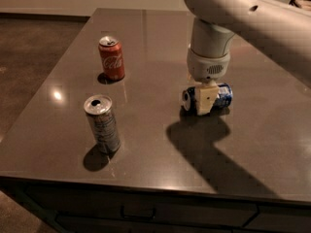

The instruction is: Place pepsi can upright

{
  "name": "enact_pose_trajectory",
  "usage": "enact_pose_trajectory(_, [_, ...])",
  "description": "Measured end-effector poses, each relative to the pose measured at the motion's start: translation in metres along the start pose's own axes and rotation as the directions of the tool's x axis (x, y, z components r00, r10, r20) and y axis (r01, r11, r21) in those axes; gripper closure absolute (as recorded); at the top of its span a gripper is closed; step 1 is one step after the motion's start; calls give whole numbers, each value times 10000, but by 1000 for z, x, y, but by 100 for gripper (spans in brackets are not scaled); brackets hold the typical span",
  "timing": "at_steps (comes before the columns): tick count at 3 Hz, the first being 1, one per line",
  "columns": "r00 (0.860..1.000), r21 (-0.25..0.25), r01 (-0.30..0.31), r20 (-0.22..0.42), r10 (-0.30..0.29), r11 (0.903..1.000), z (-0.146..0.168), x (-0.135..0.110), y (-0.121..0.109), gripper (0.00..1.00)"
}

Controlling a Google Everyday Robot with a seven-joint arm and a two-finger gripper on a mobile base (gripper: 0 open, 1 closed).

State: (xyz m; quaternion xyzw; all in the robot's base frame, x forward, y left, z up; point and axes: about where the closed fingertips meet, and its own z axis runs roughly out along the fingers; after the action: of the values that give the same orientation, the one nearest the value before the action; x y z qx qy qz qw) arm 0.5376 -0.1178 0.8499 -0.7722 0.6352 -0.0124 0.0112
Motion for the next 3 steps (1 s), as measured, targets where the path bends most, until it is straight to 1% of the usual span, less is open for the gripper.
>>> enact_pose_trajectory(1, [9942, -34, -612, 885, 612, 9981, -16, -2, -3, 89])
enact_pose_trajectory(2, [9546, 172, -1623, 2559, 1525, 9866, -44, -8, -2, 100])
enact_pose_trajectory(3, [8683, 78, -2600, 4394, 2302, 9656, -68, -15, 11, 100])
